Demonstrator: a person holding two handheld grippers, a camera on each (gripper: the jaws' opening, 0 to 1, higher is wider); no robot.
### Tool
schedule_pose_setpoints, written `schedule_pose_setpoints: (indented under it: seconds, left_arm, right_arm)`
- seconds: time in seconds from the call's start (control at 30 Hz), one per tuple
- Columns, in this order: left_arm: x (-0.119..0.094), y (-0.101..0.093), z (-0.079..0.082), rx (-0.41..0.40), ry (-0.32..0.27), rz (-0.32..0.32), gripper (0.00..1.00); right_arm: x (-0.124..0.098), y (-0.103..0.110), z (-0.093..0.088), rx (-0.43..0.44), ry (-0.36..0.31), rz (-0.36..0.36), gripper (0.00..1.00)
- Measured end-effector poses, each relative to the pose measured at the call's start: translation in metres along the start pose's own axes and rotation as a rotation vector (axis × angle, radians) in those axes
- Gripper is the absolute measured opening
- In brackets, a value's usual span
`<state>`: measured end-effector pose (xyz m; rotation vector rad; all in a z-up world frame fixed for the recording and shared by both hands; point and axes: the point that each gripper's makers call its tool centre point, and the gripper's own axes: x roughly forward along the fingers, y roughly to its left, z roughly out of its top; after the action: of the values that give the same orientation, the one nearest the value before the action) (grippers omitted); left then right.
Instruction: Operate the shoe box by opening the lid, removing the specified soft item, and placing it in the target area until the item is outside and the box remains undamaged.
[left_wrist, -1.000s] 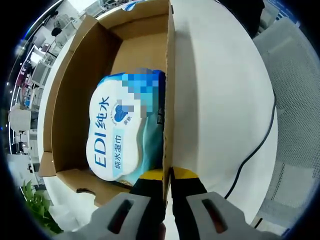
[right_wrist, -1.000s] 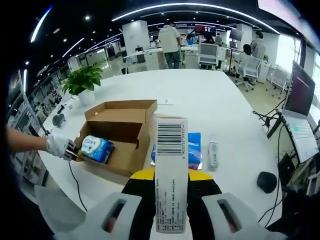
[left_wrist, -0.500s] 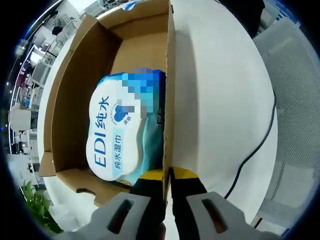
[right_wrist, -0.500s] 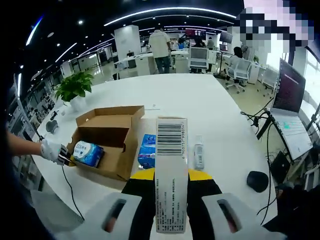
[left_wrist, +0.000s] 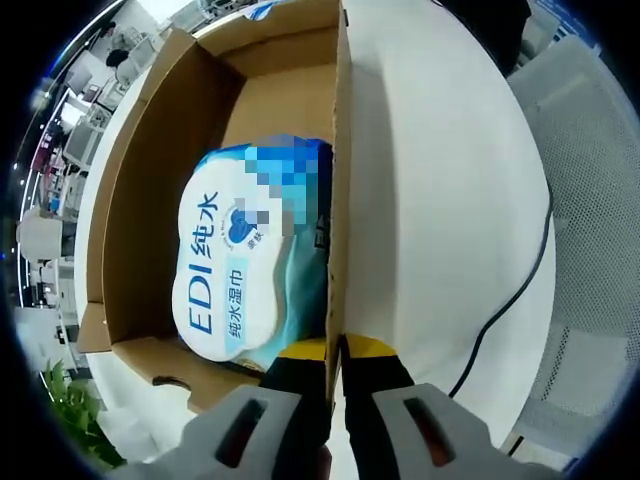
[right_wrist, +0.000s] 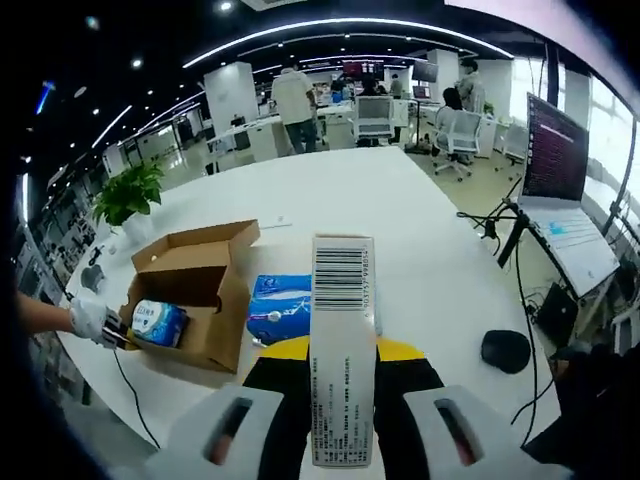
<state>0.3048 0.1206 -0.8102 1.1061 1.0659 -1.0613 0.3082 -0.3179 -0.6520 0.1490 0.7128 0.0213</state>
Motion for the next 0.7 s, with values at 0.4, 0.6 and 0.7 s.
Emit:
schedule_pose_setpoints:
  seconds: [0.4, 0.6, 0.7]
  left_arm:
    - [0.0, 0.0, 0.0, 0.001, -0.001, 0.001, 0.02]
    - [0.0, 0.001, -0.001, 0.0, 0.0, 0.0, 0.02]
    - [0.0, 0.001, -0.001, 0.001, 0.0, -0.002, 0.02]
  right_arm:
    - [0.017, -0.002, -0.033, 0.121, 0.007, 0.011, 0.18]
    - [0.014, -0.011, -0.024, 0.052, -0.015, -0.028, 0.18]
    - [0.016, -0.012, -0.026, 0.039, -0.008, -0.033, 0.18]
